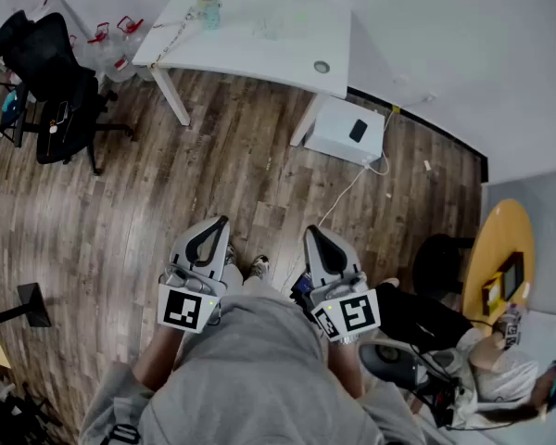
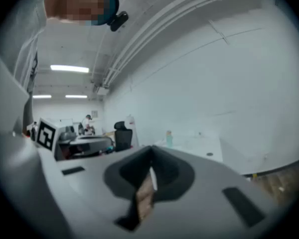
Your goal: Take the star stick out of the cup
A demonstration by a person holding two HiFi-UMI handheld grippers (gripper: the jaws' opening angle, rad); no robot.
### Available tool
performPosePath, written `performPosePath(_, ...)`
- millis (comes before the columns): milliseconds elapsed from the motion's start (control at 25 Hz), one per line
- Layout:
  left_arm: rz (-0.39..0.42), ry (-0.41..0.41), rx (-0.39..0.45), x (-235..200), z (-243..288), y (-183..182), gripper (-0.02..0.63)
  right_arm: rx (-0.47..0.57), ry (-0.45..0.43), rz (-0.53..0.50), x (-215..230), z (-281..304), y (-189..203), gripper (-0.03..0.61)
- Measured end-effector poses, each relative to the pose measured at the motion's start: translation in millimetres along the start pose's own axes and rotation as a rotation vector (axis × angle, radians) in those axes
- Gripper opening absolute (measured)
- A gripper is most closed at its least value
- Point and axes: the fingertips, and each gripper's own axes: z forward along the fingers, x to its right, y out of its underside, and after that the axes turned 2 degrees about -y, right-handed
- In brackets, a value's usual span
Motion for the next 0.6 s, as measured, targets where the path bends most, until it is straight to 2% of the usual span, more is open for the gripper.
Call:
performPosePath(280, -0.014, 0.001, 0.023, -19, -20, -6, 0.032, -0.016, -0.007, -0.01, -31, 10, 1, 0.035)
performPosePath(600, -0.022, 0.067, 0.032, -18, -15, -4, 0.031, -0.039, 0.017, -0.017, -40, 20, 3, 0.035)
